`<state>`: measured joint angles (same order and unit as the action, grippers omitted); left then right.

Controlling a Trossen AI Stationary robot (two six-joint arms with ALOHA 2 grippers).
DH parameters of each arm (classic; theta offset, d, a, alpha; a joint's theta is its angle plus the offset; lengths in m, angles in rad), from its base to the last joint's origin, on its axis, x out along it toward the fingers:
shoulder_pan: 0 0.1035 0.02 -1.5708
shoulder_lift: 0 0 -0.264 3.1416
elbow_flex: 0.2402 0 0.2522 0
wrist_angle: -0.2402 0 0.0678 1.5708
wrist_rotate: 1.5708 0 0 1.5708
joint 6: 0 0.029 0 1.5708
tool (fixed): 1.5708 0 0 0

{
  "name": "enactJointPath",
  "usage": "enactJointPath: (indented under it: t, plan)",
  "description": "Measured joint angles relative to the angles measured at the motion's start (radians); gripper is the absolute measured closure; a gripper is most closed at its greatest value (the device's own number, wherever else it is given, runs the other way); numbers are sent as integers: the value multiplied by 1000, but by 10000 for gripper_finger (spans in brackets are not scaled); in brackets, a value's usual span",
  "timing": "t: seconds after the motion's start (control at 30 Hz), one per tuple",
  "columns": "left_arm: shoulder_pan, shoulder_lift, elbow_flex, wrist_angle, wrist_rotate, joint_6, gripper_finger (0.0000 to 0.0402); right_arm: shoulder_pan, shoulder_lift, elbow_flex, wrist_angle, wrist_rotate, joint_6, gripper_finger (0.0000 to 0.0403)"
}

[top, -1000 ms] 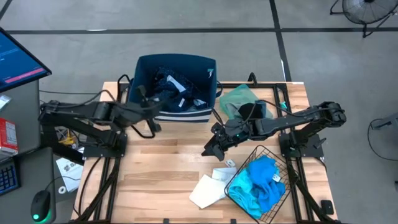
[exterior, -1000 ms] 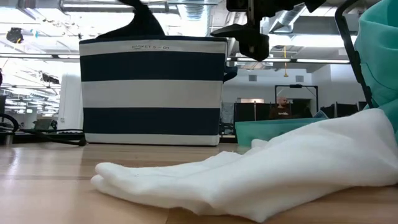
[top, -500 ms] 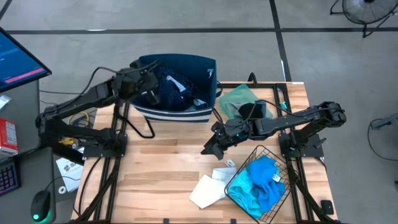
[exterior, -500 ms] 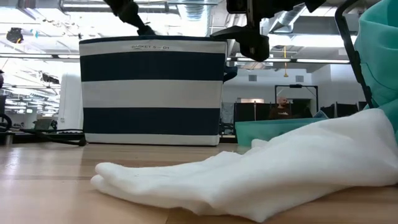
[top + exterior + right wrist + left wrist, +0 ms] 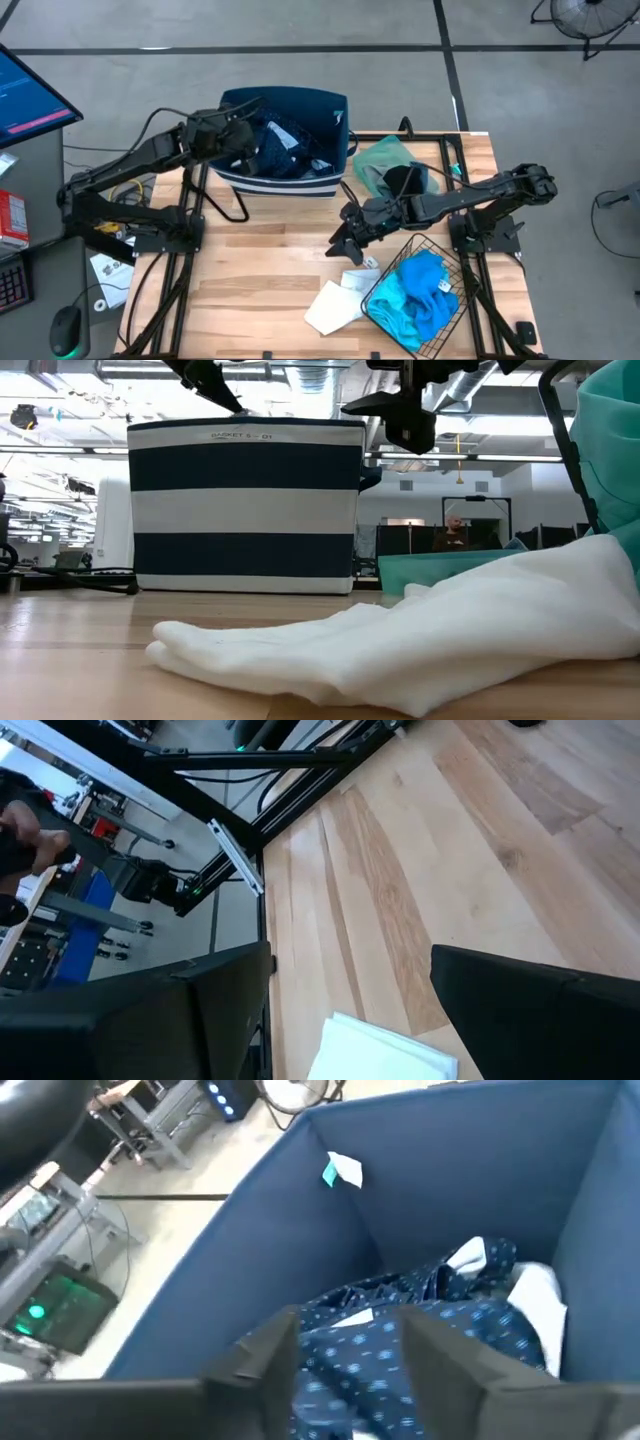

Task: Pick & Place Cloths
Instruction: Put the white shorts into the black wire basket

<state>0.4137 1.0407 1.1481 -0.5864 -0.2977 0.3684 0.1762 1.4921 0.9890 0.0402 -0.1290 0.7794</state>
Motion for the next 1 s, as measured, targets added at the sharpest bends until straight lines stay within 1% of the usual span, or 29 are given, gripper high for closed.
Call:
enactJointPath:
  t: [0.1, 0.17, 0.2, 0.23, 0.27, 0.37, 0.43, 0.5, 0.57, 0.6, 0.67, 0.73, 0.8, 0.83, 0.9, 0.97, 1.0]
  plan:
    - [-1, 0, 0, 1, -4, -86, 204, 1, 0, 0, 0, 0, -4, 133]
    - [-14, -4, 15, -28, -9, -201, 174, 1, 0, 0, -1, 0, -4, 133]
    - [-22, -6, 30, -39, 9, -259, 162, 1, 0, 0, 0, 0, -4, 133]
    - [-34, -12, 46, -38, 49, -314, 153, 1, 0, 0, 1, 0, -4, 133]
    - [-49, -26, 62, -34, 113, -371, 147, 2, 0, 0, 2, -2, -7, 133]
    - [-110, -59, 130, -20, 327, -498, 142, 19, 0, 5, 14, -3, -82, 133]
    - [-178, -84, 159, 13, 440, -562, 149, 44, 0, 35, -4, -3, -168, 133]
    - [-266, -118, 166, 103, 517, -616, 160, 72, 0, 82, -38, 9, -262, 133]
    - [-367, -156, 166, 174, 538, -646, 174, 99, 17, 140, -119, 70, -347, 133]
    - [-422, -174, 166, 187, 529, -657, 183, 109, 32, 173, -176, 105, -380, 133]
    - [-536, -201, 166, 193, 452, -663, 208, 119, 68, 249, -321, 159, -428, 133]
    - [-646, -226, 156, 194, 347, -663, 241, 119, 123, 359, -448, 178, -440, 133]
    - [-746, -239, 137, 190, 232, -664, 281, 120, 193, 476, -612, 180, -440, 133]
    - [-787, -247, 125, 184, 177, -664, 302, 123, 236, 537, -691, 180, -441, 133]
    - [-857, -249, 93, 173, 98, -665, 345, 125, 329, 666, -844, 179, -441, 133]
    - [-908, -256, 58, 174, 58, -668, 383, 129, 418, 791, -995, 179, -432, 133]
    - [-926, -256, 43, 171, 50, -681, 391, 133, 463, 853, -1062, 179, -415, 133]
